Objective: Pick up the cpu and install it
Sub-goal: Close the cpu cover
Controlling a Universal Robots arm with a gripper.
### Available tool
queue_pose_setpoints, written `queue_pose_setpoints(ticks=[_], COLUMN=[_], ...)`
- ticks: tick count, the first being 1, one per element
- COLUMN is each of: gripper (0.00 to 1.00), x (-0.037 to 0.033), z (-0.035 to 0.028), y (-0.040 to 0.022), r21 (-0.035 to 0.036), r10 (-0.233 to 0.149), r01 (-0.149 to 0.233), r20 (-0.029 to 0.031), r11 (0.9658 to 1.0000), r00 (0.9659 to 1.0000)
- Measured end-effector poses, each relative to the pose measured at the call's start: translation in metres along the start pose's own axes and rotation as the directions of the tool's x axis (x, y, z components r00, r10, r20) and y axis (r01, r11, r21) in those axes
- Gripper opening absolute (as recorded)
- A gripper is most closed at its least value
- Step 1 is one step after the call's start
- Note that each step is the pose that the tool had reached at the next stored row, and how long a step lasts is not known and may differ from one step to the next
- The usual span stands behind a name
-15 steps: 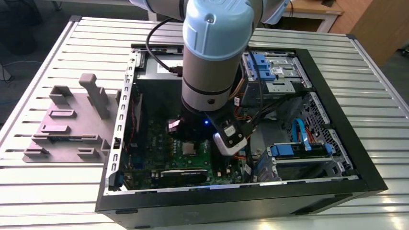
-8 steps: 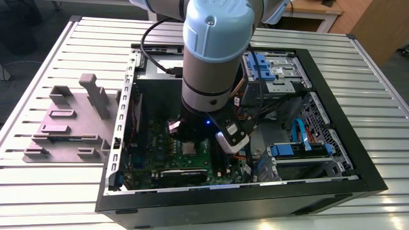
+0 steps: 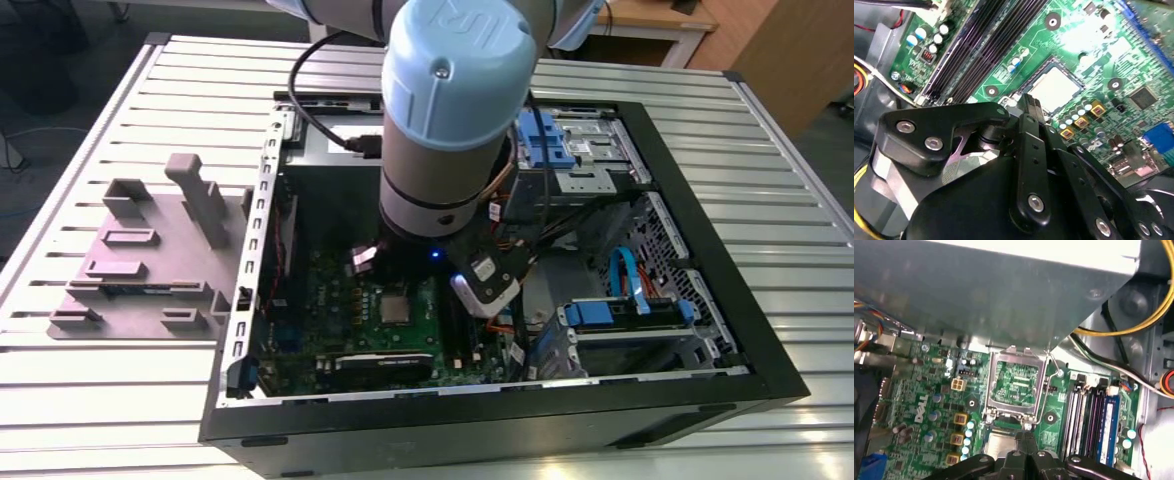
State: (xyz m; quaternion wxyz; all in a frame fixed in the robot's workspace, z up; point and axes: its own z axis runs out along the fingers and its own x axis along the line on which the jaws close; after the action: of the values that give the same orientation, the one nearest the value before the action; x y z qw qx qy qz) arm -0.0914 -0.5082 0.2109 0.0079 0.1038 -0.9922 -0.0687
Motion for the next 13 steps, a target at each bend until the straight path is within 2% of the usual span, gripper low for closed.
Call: queue_pose_setpoints(ticks=[5,9,13], gripper=[0.11,0.11,0.11], x=[-0.0056,-0.0116,-0.0121], z=[0.0000,-0.0001,0.0002], y=[-0.0008,-0.0016,-0.0017], r21=[-0.0168,-0.0355,-0.0439], r10=[-0.001,-0.006,-0.047], r01=[0.001,0.007,0.047], r20=[0.0036,0.0068,0.0032], r11=[0.9999,0.9993,0.9979], r00=[1.0000,1.0000,0.9989])
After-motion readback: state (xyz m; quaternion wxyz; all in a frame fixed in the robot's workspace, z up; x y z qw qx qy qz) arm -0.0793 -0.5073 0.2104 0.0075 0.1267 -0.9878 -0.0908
